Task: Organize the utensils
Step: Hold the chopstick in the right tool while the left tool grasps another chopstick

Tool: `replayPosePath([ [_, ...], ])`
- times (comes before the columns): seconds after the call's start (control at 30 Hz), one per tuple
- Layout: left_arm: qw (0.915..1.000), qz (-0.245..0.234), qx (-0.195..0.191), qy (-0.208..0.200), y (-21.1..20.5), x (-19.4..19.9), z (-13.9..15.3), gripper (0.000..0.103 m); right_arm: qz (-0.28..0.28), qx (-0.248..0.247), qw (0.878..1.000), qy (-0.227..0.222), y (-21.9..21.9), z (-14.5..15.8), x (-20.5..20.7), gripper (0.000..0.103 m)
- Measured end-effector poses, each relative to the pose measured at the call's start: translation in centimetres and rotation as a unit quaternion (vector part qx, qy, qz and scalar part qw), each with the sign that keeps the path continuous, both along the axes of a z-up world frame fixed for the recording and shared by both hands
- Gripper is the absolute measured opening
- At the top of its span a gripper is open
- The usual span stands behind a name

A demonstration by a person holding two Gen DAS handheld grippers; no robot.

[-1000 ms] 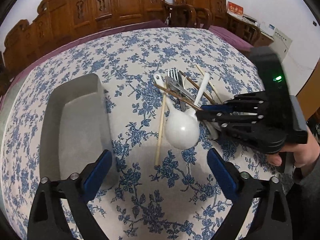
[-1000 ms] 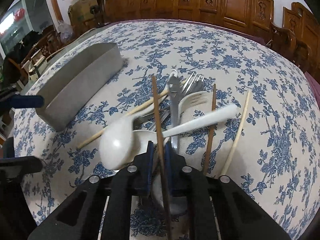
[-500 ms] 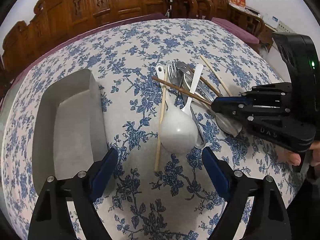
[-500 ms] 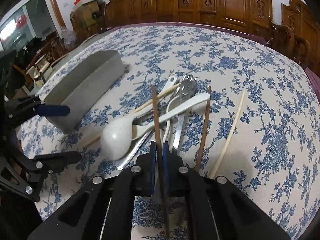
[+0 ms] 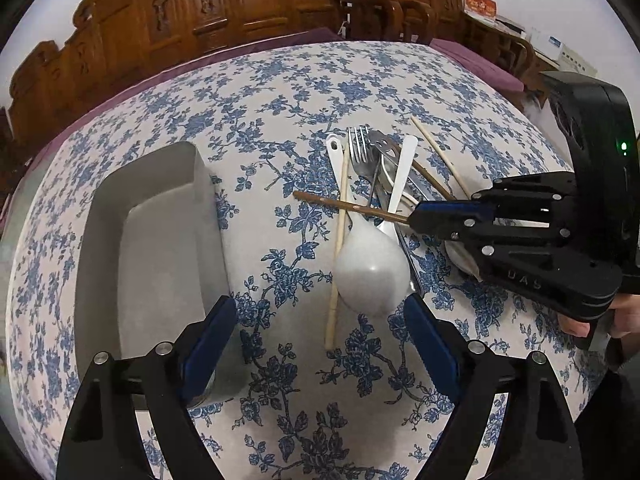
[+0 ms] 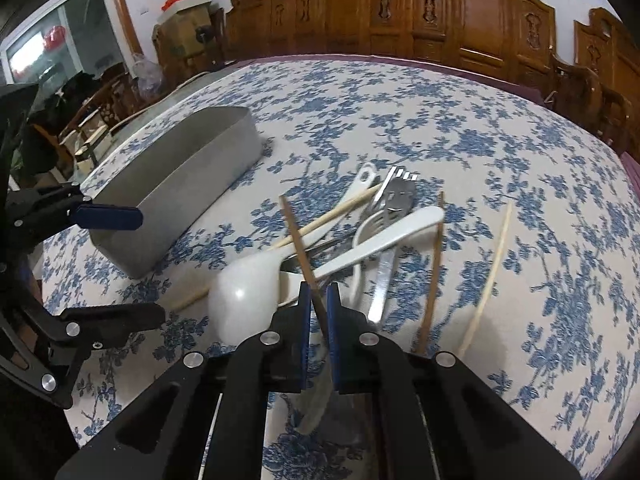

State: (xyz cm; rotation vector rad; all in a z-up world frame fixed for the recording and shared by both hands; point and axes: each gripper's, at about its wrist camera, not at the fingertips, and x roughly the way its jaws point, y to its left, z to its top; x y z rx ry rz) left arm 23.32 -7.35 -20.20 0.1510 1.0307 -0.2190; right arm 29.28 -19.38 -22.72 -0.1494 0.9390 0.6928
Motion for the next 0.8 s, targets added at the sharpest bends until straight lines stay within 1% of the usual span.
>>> replayPosePath([
  [0.13,1.0,0.002,0.003,0.003,0.2,0.1,-0.3,0.083,0.005,-0.018,1.0,0.008,0.4,-0.7,0.1,0.01],
  [0.2,1.0,0.003,0.003,0.004,0.3,0.2,-0.4,0.083,0.009,-0.02,1.0,0.008,0.6,-0.7,0.0,0.009],
  [0.23,1.0,0.003,0.004,0.005,0.3,0.2,-0.5,0.081,0.013,-0.021,1.0,0.007,0.7,-0.7,-0.1,0.007],
  [0.3,1.0,0.003,0.005,0.006,0.3,0.4,-0.6,0.078,0.02,-0.013,1.0,0.0,0.7,-0.2,-0.4,0.006],
  [0.4,1.0,0.0,0.007,0.007,0.2,0.6,-0.7,0.069,0.017,0.012,1.0,-0.012,0.0,1.4,-0.7,0.006],
  [0.47,0.9999,-0.007,0.005,0.013,-0.1,0.7,-1.0,0.059,0.008,0.029,0.999,-0.019,-0.9,2.4,-0.7,0.006],
  [0.5,0.9998,-0.01,0.006,0.014,-0.2,0.7,-1.1,0.056,0.003,0.033,0.999,-0.022,-1.3,2.7,-0.7,0.006],
  [0.57,0.9996,-0.017,0.011,0.019,-0.5,0.6,-1.5,0.047,-0.004,0.037,0.999,-0.024,-1.7,3.0,-0.7,0.006],
  [0.6,0.9995,-0.02,0.012,0.021,-0.7,0.7,-1.7,0.044,-0.008,0.037,0.999,-0.024,-1.9,3.0,-0.6,0.006],
  [0.67,0.9991,-0.024,0.018,0.029,-1.0,0.8,-2.3,0.031,-0.012,0.034,0.999,-0.023,-2.1,3.0,-0.6,0.006],
  [0.73,0.9986,-0.027,0.028,0.035,-1.3,1.0,-2.8,0.024,-0.014,0.032,0.999,-0.022,-2.0,2.9,-0.5,0.006],
  [0.8,0.998,-0.03,0.04,0.039,-1.5,1.1,-3.2,0.021,-0.014,0.031,0.999,-0.023,-2.0,2.8,-0.5,0.006],
])
